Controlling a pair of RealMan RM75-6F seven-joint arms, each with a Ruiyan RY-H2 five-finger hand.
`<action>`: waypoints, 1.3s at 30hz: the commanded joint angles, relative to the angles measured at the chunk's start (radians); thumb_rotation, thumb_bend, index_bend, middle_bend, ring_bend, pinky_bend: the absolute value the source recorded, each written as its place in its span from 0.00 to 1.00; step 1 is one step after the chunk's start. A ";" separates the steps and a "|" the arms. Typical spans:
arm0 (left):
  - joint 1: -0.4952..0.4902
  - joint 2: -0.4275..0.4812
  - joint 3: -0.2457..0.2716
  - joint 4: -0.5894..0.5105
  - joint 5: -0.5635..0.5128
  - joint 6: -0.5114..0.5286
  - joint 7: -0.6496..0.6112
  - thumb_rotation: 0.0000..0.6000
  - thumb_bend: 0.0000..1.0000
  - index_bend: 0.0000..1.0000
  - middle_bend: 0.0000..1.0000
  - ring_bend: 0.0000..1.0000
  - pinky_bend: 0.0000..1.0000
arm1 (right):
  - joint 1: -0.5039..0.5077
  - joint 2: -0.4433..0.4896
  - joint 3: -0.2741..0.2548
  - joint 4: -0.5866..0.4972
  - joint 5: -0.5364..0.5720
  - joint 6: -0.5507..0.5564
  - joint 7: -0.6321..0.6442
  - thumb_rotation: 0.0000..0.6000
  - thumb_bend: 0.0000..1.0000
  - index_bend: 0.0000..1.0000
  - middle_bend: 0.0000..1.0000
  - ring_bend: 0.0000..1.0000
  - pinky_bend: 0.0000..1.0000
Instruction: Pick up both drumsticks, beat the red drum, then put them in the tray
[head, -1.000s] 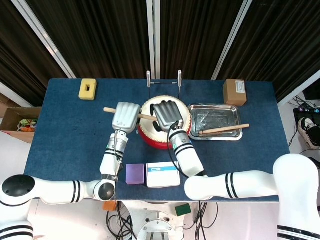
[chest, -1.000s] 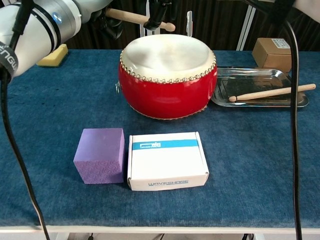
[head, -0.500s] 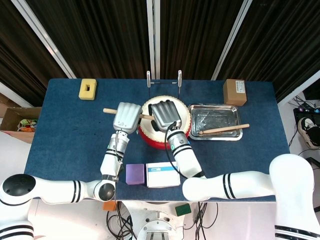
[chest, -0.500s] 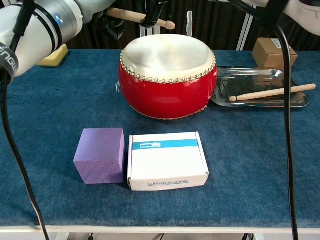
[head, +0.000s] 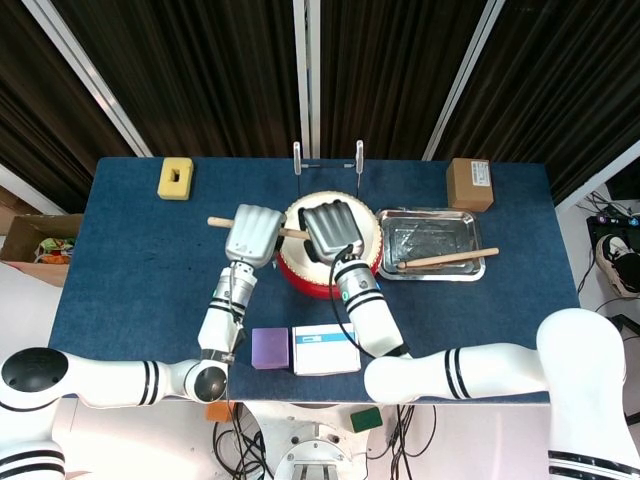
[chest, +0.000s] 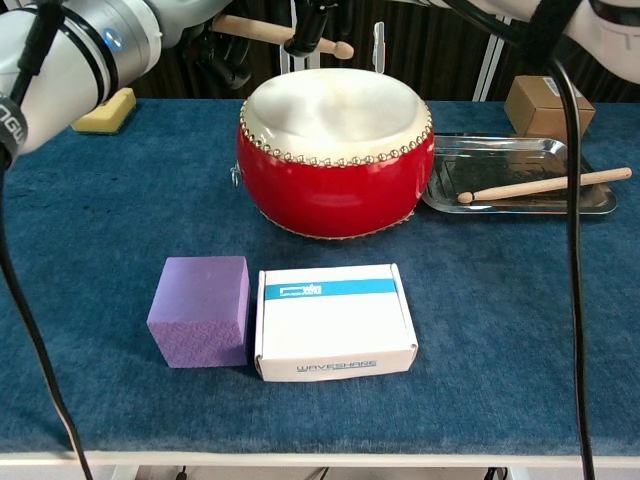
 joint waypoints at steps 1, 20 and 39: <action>0.000 0.001 -0.005 0.000 -0.003 0.008 0.003 1.00 0.20 0.53 0.61 0.63 1.00 | -0.002 0.000 0.002 -0.003 -0.001 0.003 -0.001 1.00 0.49 0.69 0.58 0.45 0.42; 0.012 0.009 -0.001 0.006 -0.005 0.014 -0.013 1.00 0.07 0.29 0.23 0.21 0.37 | -0.024 0.010 0.009 -0.005 -0.010 0.011 -0.007 1.00 0.49 0.70 0.60 0.47 0.42; 0.101 0.158 -0.011 -0.025 -0.010 0.034 -0.084 1.00 0.07 0.28 0.23 0.18 0.33 | -0.286 0.301 -0.157 -0.202 -0.219 0.030 0.107 1.00 0.51 0.74 0.62 0.48 0.42</action>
